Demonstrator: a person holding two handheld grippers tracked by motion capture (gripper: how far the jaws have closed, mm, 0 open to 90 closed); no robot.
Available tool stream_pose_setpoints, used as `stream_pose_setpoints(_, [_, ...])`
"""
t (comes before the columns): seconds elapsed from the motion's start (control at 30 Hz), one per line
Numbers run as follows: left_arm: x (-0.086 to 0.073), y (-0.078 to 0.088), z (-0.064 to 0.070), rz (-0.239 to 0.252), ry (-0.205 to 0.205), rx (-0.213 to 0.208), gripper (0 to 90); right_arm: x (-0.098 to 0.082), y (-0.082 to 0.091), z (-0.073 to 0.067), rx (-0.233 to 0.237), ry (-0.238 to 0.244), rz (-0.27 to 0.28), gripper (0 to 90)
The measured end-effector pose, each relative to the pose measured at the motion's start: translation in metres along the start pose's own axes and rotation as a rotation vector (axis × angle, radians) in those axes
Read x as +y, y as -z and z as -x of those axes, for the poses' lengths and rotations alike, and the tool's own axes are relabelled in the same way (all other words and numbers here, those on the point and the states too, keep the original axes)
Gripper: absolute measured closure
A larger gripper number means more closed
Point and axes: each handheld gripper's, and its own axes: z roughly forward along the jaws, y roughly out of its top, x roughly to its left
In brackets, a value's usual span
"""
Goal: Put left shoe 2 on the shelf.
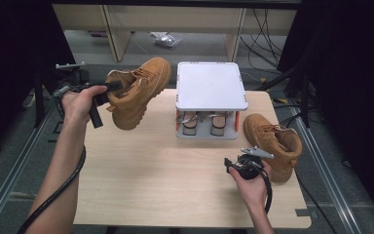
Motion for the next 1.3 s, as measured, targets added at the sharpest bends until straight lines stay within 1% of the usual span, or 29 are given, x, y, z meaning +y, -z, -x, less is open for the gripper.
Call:
stream_pose_setpoints(0.03, [0.0,0.0,0.001,0.0,0.007,0.003,82.5,0.0,0.001,0.0,-0.005,0.0,-0.005,45.9])
stream_pose_setpoints(0.07, [0.001,-0.001,0.001,-0.001,-0.001,-0.003,82.5,0.0,0.0,0.0,0.002,-0.001,0.004,45.9])
stream_pose_setpoints(0.1, [0.002,-0.001,0.002,-0.001,-0.002,-0.002,82.5,0.0,0.0,0.0,0.004,0.0,0.002,45.9])
stream_pose_setpoints(0.2, [0.004,-0.002,0.004,0.003,-0.004,-0.001,82.5,0.0,0.0,0.0,-0.002,-0.001,0.002,45.9])
stream_pose_setpoints(0.23, [0.004,-0.002,0.006,0.002,0.004,0.003,82.5,0.0,0.0,0.0,-0.002,-0.001,0.002,45.9])
stream_pose_setpoints(0.27, [0.005,-0.002,0.005,0.005,-0.001,-0.005,82.5,0.0,0.001,0.0,-0.01,-0.002,-0.004,45.9])
stream_pose_setpoints(0.3, [0.006,-0.002,0.006,0.005,-0.001,-0.006,82.5,0.0,0.0,0.0,-0.003,-0.002,0.003,45.9])
stream_pose_setpoints(0.37, [0.007,-0.003,0.007,0.009,0.003,-0.008,82.5,-0.001,0.002,-0.005,-0.008,-0.062,-0.019,45.9])
stream_pose_setpoints(0.4, [0.008,-0.003,0.008,0.008,0.004,-0.005,82.5,-0.001,0.001,-0.003,-0.008,-0.043,-0.011,45.9])
stream_pose_setpoints(0.47, [0.008,-0.005,0.009,0.016,0.001,-0.021,82.4,-0.001,0.001,-0.003,-0.008,-0.047,-0.012,45.9])
stream_pose_setpoints(0.5, [0.009,-0.006,0.009,0.013,0.012,-0.016,82.4,-0.001,0.001,-0.004,-0.009,-0.051,-0.012,45.9])
stream_pose_setpoints(0.53, [0.009,-0.006,0.01,0.015,0.014,-0.022,82.4,0.0,0.002,-0.003,-0.015,-0.039,-0.019,45.8])
stream_pose_setpoints(0.57, [0.009,-0.007,0.01,0.017,0.016,-0.023,82.4,0.0,0.003,-0.003,-0.017,-0.047,-0.022,45.8])
stream_pose_setpoints(0.6, [0.01,-0.008,0.011,0.011,0.013,-0.02,82.4,0.0,0.002,-0.001,-0.014,-0.026,-0.014,45.8])
stream_pose_setpoints(0.63, [0.01,-0.009,0.011,0.014,0.013,-0.025,82.4,0.0,0.002,-0.003,-0.004,-0.051,-0.009,45.9])
stream_pose_setpoints(0.67, [0.01,-0.009,0.012,0.014,0.014,-0.023,82.4,0.0,0.001,-0.002,-0.006,-0.04,-0.004,45.9])
stream_pose_setpoints(0.77, [0.011,-0.011,0.013,0.013,0.007,-0.023,82.4,0.0,0.002,-0.002,-0.015,-0.043,-0.015,45.9])
stream_pose_setpoints(0.8, [0.011,-0.012,0.014,0.018,0.014,-0.023,82.4,0.0,0.002,-0.002,-0.015,-0.042,-0.015,45.9])
stream_pose_setpoints(0.83, [0.012,-0.013,0.015,0.017,0.013,-0.019,82.4,0.0,0.001,-0.002,-0.008,-0.041,-0.006,45.9])
stream_pose_setpoints(0.9, [0.013,-0.014,0.017,0.016,0.012,-0.02,82.4,-0.001,0.001,-0.002,-0.007,-0.041,-0.005,45.9])
stream_pose_setpoints(0.93, [0.013,-0.015,0.017,0.015,0.005,-0.024,82.4,0.0,0.003,-0.002,-0.018,-0.039,-0.016,45.9])
stream_pose_setpoints(0.97, [0.014,-0.015,0.018,0.012,0.012,-0.018,82.4,0.0,0.002,-0.002,-0.018,-0.042,-0.015,45.8])
stream_pose_setpoints(1.03, [0.015,-0.016,0.02,0.009,0.013,-0.019,82.4,0.0,0.002,-0.002,-0.019,-0.037,-0.013,45.9])
stream_pose_setpoints(1.13, [0.016,-0.019,0.021,0.011,0.018,-0.027,82.4,0.0,0.002,-0.002,-0.018,-0.043,-0.015,45.8])
stream_pose_setpoints(1.17, [0.016,-0.02,0.022,0.013,0.014,-0.033,82.4,0.0,0.002,-0.002,-0.017,-0.043,-0.016,45.8])
stream_pose_setpoints(1.2, [0.017,-0.021,0.023,0.009,0.019,-0.031,82.3,-0.001,0.001,-0.002,-0.008,-0.043,-0.004,45.8])
stream_pose_setpoints(1.23, [0.018,-0.022,0.024,0.01,0.021,-0.03,82.3,-0.001,0.001,-0.002,-0.008,-0.041,-0.005,45.8])
stream_pose_setpoints(1.27, [0.018,-0.023,0.024,0.011,0.018,-0.031,82.3,-0.001,0.001,-0.002,-0.005,-0.041,-0.006,45.8])
stream_pose_setpoints(1.3, [0.018,-0.024,0.025,0.01,0.013,-0.033,82.3,-0.001,0.001,-0.002,-0.012,-0.039,-0.009,45.8])
